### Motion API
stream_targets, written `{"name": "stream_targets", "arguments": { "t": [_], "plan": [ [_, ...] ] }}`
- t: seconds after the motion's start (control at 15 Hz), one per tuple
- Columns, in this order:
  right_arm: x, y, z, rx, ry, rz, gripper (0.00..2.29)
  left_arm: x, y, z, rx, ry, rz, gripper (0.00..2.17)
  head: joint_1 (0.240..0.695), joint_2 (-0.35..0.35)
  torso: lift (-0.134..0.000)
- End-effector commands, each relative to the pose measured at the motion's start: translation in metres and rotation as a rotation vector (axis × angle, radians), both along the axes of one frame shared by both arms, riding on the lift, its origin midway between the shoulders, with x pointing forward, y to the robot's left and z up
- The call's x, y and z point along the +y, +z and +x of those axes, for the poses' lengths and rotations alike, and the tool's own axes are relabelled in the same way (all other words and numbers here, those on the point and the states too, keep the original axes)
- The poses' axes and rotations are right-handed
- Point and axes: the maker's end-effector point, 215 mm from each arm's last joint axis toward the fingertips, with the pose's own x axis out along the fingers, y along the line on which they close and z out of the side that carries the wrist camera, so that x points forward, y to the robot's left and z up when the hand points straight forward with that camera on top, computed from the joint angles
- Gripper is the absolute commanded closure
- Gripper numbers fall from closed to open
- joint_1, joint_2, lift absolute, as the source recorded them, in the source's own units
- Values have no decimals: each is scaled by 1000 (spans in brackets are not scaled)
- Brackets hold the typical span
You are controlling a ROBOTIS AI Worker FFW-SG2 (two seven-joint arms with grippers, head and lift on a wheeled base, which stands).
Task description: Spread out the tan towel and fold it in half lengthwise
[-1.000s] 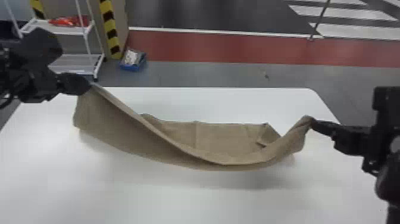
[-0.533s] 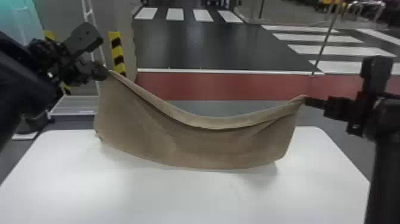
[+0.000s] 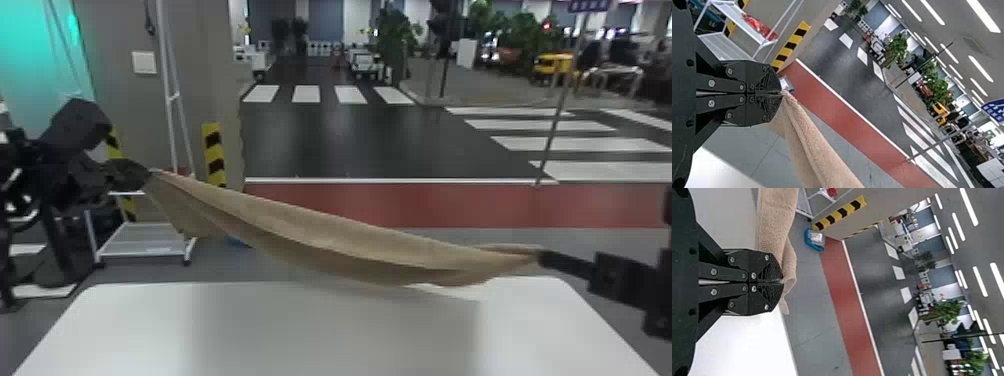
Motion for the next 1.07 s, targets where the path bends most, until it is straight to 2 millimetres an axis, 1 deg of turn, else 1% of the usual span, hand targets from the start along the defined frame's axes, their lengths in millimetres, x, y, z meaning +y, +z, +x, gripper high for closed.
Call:
{"name": "stream_targets", "arguments": {
  "t": [0.0, 0.07, 0.13, 0.27, 0.33, 0.4, 0.53, 0.6, 0.67, 0.8, 0.93, 1.0],
  "plan": [
    [2, -74, -85, 132, 3, 35, 1393, 36, -50, -72, 30, 32, -25, 1713, 416, -12, -128],
    [-1, -101, -115, 179, 3, 30, 1393, 44, -75, -100, 53, 38, -15, 1713, 499, 10, -128],
    [-3, -127, -146, 224, 5, 28, 1393, 50, -102, -129, 82, 34, 8, 1713, 554, 22, -128],
    [-15, -161, -197, 292, -6, 31, 1393, 60, -154, -182, 152, 16, 28, 1713, 652, 39, -128],
    [-24, -168, -214, 305, -19, 46, 1393, 63, -176, -203, 179, 3, 42, 1713, 695, 52, -128],
    [-36, -174, -233, 313, -31, 60, 1393, 70, -195, -223, 210, 5, 51, 1713, 695, 55, -128],
    [-52, -184, -264, 330, -50, 93, 1393, 79, -219, -258, 253, -20, 80, 1713, 695, 55, -128],
    [-57, -188, -272, 336, -60, 103, 1393, 81, -228, -267, 283, -25, 85, 1713, 695, 53, -128],
    [-62, -185, -274, 328, -70, 109, 1393, 83, -232, -273, 305, -29, 91, 1713, 695, 49, -128],
    [-59, -183, -274, 321, -64, 135, 1393, 88, -229, -279, 317, -31, 110, 1713, 695, 35, -128],
    [-54, -184, -278, 334, -57, 157, 1393, 83, -228, -282, 328, -41, 126, 1713, 695, 38, -128],
    [-55, -186, -279, 338, -59, 156, 1389, 83, -232, -286, 340, -43, 129, 1713, 695, 41, -128]
  ]
}}
